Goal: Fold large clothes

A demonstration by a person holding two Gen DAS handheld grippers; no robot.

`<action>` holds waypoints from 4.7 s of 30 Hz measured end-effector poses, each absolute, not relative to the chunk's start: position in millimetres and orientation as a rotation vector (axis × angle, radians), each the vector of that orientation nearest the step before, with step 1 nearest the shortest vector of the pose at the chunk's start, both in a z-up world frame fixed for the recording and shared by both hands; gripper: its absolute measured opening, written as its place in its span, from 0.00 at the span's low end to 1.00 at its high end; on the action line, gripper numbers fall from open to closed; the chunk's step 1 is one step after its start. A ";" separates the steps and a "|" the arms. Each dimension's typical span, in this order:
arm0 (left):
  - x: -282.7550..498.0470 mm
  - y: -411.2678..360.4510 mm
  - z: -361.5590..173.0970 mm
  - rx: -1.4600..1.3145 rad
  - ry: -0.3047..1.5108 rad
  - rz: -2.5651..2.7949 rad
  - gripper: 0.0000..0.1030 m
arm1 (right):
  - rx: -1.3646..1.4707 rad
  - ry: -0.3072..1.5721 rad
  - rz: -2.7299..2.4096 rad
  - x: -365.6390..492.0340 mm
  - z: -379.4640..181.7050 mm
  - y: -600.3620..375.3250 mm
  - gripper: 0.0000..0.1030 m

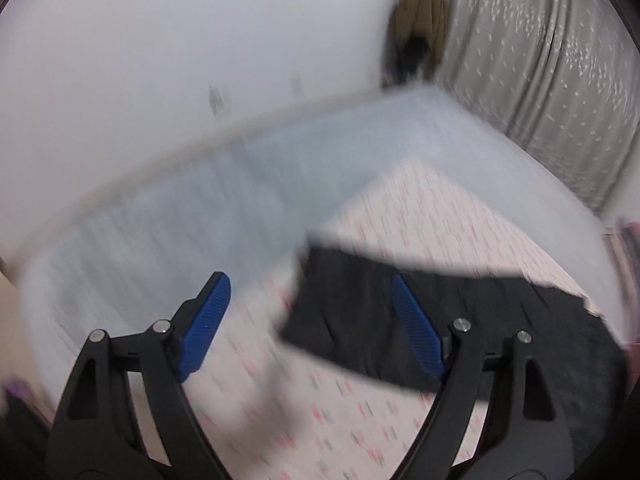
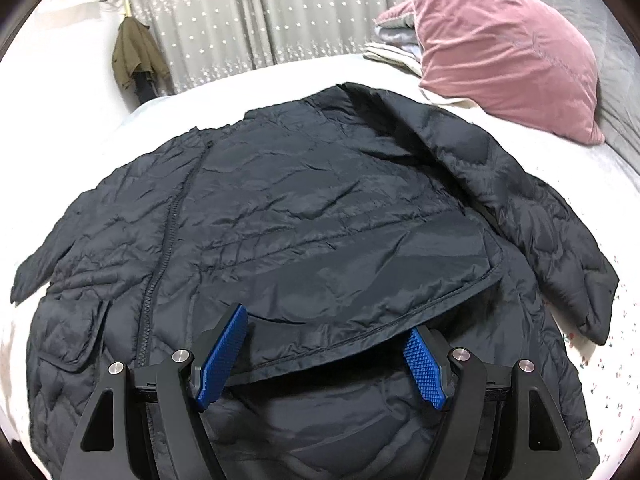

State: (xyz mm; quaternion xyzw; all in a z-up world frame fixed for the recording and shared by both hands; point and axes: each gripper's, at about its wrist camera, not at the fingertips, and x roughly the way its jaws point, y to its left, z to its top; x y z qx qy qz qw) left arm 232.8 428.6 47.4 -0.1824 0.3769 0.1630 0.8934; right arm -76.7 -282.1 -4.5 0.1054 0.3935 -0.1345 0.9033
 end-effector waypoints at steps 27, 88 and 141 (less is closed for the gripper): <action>227.9 329.6 -10.9 -0.151 0.862 0.554 0.74 | 0.104 0.818 -0.305 -73.2 -7.3 -279.3 0.74; 59.8 -54.3 -16.6 -0.028 0.874 -0.307 0.85 | -0.074 0.982 -0.807 -146.7 -21.6 -483.0 0.09; 74.5 148.4 -30.8 -0.146 0.990 -0.120 0.85 | 0.517 1.193 0.100 -189.3 -19.4 -413.6 0.08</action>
